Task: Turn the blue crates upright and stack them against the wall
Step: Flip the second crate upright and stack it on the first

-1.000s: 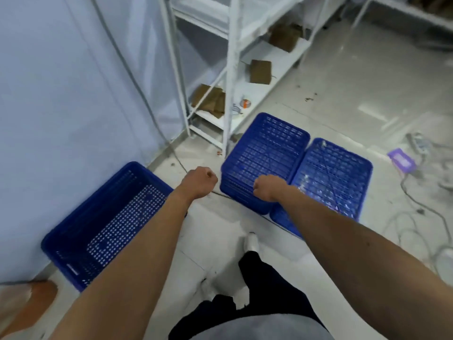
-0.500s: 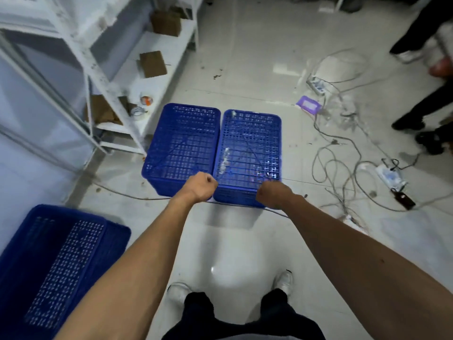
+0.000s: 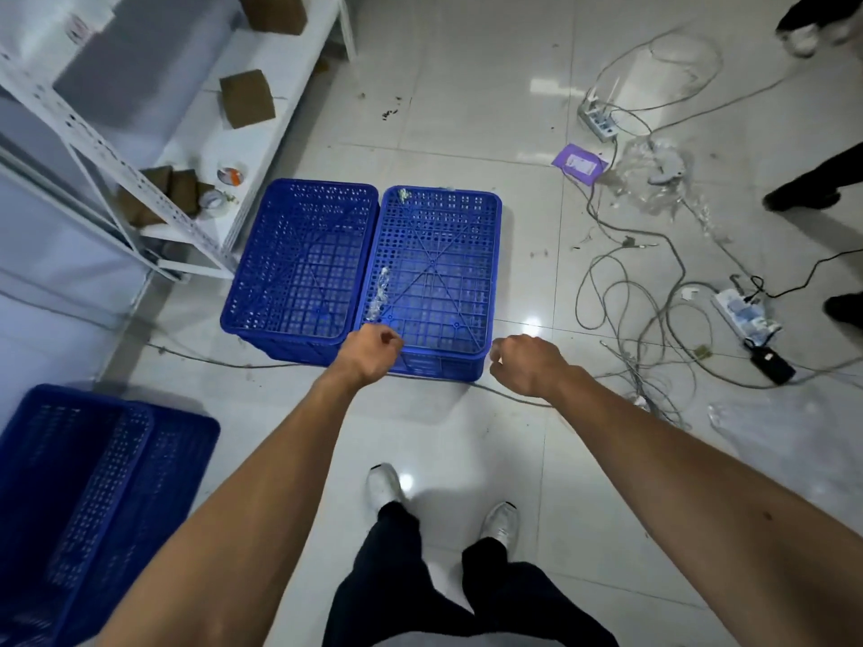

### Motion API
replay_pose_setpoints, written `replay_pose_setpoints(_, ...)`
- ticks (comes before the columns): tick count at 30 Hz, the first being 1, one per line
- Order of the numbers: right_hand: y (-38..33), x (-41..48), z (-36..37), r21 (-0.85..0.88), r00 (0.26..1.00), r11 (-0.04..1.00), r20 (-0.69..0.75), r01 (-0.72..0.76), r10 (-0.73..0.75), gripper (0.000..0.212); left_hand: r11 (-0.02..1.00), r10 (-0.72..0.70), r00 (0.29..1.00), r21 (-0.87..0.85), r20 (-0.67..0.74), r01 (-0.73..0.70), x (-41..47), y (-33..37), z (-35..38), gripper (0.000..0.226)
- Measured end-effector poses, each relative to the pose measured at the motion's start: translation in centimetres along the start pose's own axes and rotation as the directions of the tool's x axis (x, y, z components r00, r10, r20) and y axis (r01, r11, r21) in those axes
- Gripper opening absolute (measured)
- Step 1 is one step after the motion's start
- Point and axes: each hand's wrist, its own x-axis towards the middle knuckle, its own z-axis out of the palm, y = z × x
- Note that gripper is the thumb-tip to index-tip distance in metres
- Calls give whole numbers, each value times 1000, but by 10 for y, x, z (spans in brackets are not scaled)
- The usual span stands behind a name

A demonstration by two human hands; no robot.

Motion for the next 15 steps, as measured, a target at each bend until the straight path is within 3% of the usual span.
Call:
replay_pose_setpoints(9, 27, 128, 1, -15, 997, 999, 72, -38, 39, 26, 999, -38, 999, 34, 16, 37, 138, -16, -10, 23)
replay_pose_setpoints(15, 45, 241, 43, 29, 991, 994, 87, -101, 98, 26, 992, -57, 996, 121, 74, 47, 265, -53, -1, 23)
